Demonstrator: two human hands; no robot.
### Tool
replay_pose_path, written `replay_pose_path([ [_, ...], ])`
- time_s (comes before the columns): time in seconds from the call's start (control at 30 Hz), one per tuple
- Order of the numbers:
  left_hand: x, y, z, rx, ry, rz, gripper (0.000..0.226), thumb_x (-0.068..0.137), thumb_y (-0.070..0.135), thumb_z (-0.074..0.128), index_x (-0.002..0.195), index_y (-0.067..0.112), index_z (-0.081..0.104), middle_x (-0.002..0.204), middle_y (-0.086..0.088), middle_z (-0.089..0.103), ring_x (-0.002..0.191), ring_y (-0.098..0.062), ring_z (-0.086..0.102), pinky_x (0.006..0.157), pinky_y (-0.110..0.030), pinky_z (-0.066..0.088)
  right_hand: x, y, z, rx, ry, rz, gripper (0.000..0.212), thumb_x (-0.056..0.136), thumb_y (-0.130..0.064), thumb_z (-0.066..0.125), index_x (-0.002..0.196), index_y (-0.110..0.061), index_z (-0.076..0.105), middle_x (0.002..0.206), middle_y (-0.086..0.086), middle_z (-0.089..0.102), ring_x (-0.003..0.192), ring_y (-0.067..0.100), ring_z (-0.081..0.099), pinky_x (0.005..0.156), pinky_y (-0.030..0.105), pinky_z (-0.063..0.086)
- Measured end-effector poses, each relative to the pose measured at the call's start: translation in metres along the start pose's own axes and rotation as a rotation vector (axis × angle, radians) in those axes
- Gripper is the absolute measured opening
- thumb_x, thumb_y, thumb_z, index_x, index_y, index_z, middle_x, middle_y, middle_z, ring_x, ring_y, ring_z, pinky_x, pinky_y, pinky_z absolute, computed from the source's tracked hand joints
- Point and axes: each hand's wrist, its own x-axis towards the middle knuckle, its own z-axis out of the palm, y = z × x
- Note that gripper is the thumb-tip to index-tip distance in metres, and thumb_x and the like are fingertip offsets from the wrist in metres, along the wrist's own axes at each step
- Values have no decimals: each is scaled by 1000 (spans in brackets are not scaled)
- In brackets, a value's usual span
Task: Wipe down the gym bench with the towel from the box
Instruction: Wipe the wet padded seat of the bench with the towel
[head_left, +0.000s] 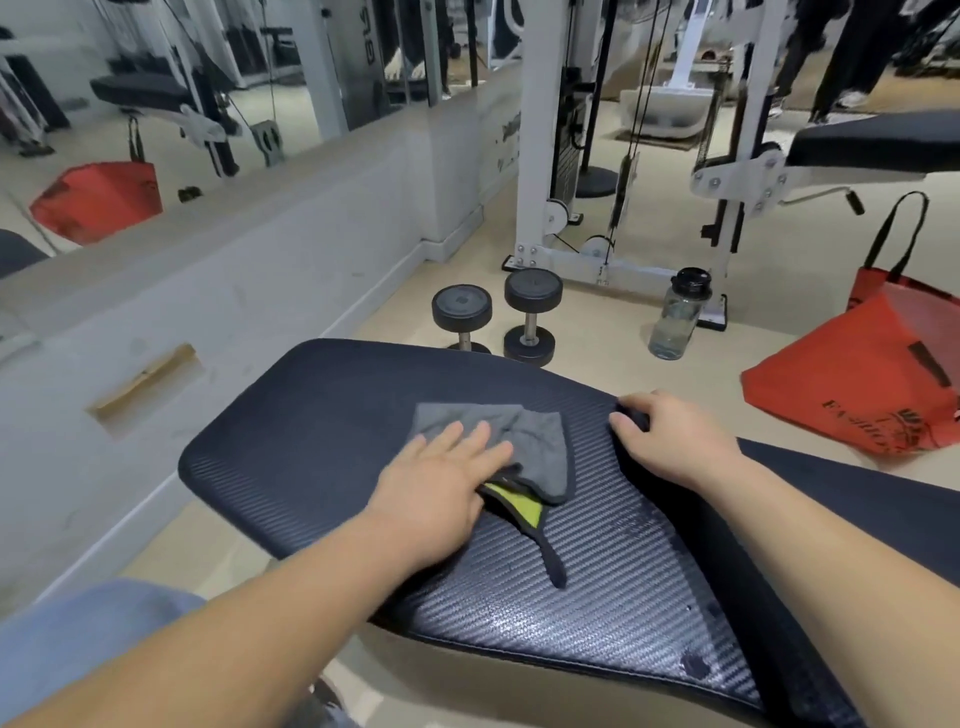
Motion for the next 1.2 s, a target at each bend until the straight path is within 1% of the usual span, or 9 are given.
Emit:
replay_pose_path([
  [0.13, 14, 16, -1, -180, 25, -118, 59, 105, 38, 36, 159, 40, 12, 171, 7, 2, 158, -25, 0, 127, -52, 3, -2, 2, -4, -4, -50, -2, 48, 100, -51, 47, 139, -29, 62, 140, 0, 62, 128, 29, 60, 101, 45, 53],
  [0.23, -26, 54, 17, -115, 48, 80, 62, 103, 44, 35, 158, 43, 7, 170, 14, -3, 157, -20, -7, 127, -50, -1, 5, 7, -6, 10, -82, 0, 41, 100, -43, 47, 130, -25, 68, 138, 2, 65, 128, 30, 60, 104, 45, 50],
  [0.33, -24, 29, 17, -124, 33, 158, 62, 103, 40, 37, 157, 49, 8, 167, 20, -3, 156, -7, -6, 127, -39, -3, 11, 19, -16, 233, -140, 23, 34, 102, -31, 47, 119, -17, 74, 128, 3, 72, 123, 26, 62, 110, 41, 47],
  [0.5, -1, 44, 10, -191, 70, -88, 60, 104, 41, 35, 158, 45, 10, 170, 13, 1, 158, -17, -3, 127, -48, 2, 4, 66, -33, 193, -74, 104, 27, 98, -35, 51, 102, -23, 76, 108, 3, 74, 105, 28, 65, 92, 32, 50],
  [0.7, -3, 65, 7, -102, 23, 110, 59, 102, 45, 29, 156, 51, 4, 165, 22, -7, 157, -11, -5, 128, -40, 2, -10, 102, -36, 135, -81, 114, 36, 98, -41, 52, 114, -21, 76, 112, 2, 76, 100, 24, 65, 96, 38, 54],
  [0.87, 49, 99, 4, -173, 45, -103, 57, 104, 47, 30, 158, 44, 11, 171, 10, 2, 158, -23, -1, 127, -53, 5, -12, 106, -37, 112, -166, 68, 42, 92, -42, 45, 119, -24, 73, 125, 2, 73, 117, 28, 64, 105, 44, 50],
  [0.97, 30, 136, 14, -128, 44, 89, 60, 103, 46, 33, 158, 45, 10, 170, 15, 0, 158, -20, -4, 127, -51, 2, -9, 108, -40, 112, -168, 41, 40, 95, -39, 46, 121, -23, 73, 132, 4, 71, 122, 29, 62, 107, 42, 48],
  [1.07, 49, 110, 7, -109, 24, 200, 61, 102, 41, 38, 156, 49, 12, 168, 18, 4, 157, -11, 2, 128, -44, 6, -5, 111, -42, 119, -166, 49, 35, 99, -33, 48, 121, -24, 73, 135, 3, 69, 126, 29, 60, 108, 38, 47],
  [1.2, 69, 114, -2, -191, 40, -11, 58, 103, 42, 36, 157, 44, 16, 170, 11, 7, 158, -18, 3, 127, -50, 7, -4, 112, -37, 119, -147, 45, 35, 98, -36, 47, 122, -27, 71, 135, 2, 69, 126, 29, 60, 109, 41, 47],
])
